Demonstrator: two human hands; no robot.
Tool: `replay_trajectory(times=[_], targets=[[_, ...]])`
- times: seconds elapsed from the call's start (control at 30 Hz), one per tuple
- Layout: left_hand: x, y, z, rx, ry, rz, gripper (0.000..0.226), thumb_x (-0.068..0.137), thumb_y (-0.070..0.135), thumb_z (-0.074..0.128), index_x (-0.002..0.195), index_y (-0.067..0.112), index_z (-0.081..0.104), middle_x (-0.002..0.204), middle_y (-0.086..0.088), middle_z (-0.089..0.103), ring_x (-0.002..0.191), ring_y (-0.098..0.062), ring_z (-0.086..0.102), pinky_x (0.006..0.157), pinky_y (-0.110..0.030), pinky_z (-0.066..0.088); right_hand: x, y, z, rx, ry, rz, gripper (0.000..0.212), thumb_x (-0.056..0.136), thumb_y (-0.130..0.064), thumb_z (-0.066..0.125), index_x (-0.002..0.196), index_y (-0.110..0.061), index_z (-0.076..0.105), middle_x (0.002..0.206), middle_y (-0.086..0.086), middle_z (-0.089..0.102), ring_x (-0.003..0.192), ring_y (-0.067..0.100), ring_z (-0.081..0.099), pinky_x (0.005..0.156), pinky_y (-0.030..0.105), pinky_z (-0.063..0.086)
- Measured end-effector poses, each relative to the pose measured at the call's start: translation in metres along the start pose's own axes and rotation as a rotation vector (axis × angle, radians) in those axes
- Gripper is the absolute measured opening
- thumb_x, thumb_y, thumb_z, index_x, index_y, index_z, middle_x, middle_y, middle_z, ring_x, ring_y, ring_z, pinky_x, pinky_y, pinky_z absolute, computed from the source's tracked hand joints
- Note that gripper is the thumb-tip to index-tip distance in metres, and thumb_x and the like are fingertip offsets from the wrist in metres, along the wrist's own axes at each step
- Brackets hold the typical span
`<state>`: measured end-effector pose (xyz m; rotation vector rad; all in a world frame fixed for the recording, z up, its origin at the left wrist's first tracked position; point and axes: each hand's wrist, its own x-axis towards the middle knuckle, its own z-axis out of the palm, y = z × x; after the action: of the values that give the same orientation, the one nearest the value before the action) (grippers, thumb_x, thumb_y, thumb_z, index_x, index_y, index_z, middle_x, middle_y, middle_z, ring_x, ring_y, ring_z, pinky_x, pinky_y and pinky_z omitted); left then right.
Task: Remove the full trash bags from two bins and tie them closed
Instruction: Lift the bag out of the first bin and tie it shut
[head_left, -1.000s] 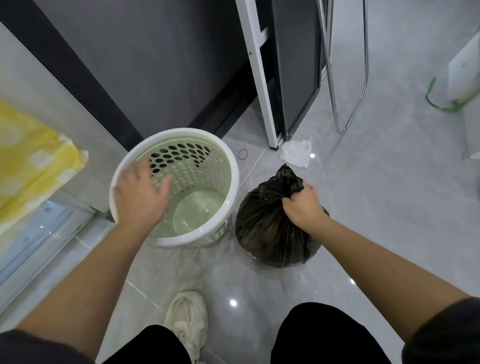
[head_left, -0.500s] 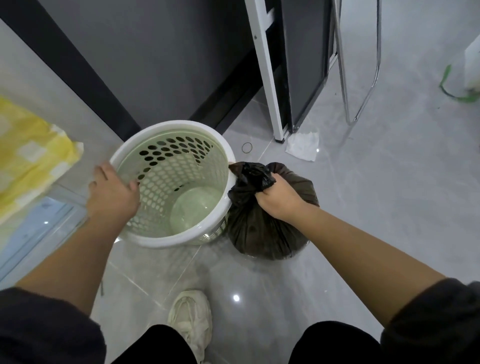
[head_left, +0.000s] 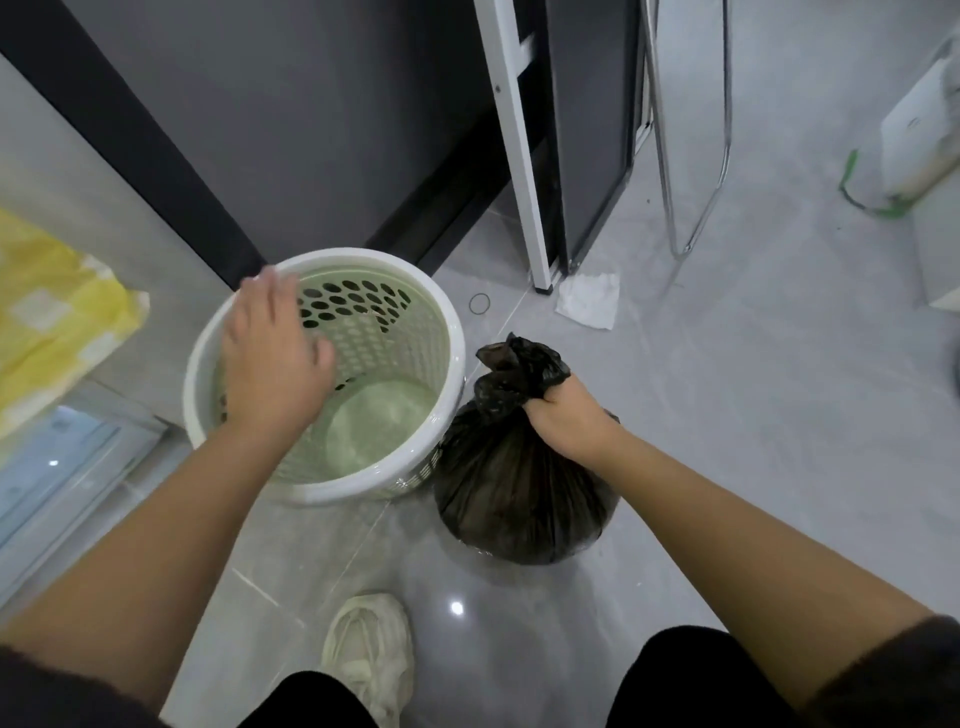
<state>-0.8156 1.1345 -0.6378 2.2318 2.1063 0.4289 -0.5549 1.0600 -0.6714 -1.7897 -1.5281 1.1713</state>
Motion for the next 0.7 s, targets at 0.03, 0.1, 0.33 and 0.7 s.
replay_trajectory(times=[0.03,0.1,0.33,0.7], targets=[[-0.002,0.024,-0.005,-0.059,0.007,0.149,0.049,0.087,0.019,0.049,0.134,0.009,0.040,0.137,-0.013,0.046,0.129,-0.030,0.038,0.108,-0.048,0.029,-0.006,0.005,-0.005,0.070,0.026,0.050,0.018,0.088,0.001,0.043,0.097,0.005,0.057,0.103,0.020,0.063,0.092,0.018,0.055,0.081,0.031,0.046],[-0.011,0.069,-0.007,-0.188,-0.062,0.380,0.033,0.089,0.019,0.048,0.121,0.015,0.055,0.115,-0.002,0.060,0.110,-0.020,0.052,0.099,-0.039,0.038,-0.018,0.014,-0.019,0.203,0.111,0.109,0.014,0.091,-0.004,0.045,0.096,-0.006,0.059,0.099,0.011,0.064,0.090,0.012,0.056,0.081,0.028,0.047],[-0.067,0.149,0.056,-0.351,-0.633,0.472,0.092,0.070,0.060,0.064,0.145,0.021,0.027,0.145,0.001,0.037,0.134,-0.017,0.033,0.110,-0.041,0.033,-0.034,0.038,-0.047,0.695,0.240,0.242,0.028,0.083,-0.025,0.064,0.109,-0.016,0.066,0.109,0.009,0.070,0.104,0.025,0.066,0.092,0.046,0.053],[-0.091,0.220,0.150,-0.744,-0.522,0.018,0.010,0.083,0.033,0.061,0.081,0.025,0.065,0.084,0.001,0.068,0.088,-0.026,0.064,0.084,-0.041,0.050,-0.026,0.069,-0.054,0.595,0.436,0.211,0.018,0.092,-0.005,0.051,0.081,-0.014,0.062,0.081,0.002,0.066,0.080,0.014,0.065,0.071,0.024,0.055]])
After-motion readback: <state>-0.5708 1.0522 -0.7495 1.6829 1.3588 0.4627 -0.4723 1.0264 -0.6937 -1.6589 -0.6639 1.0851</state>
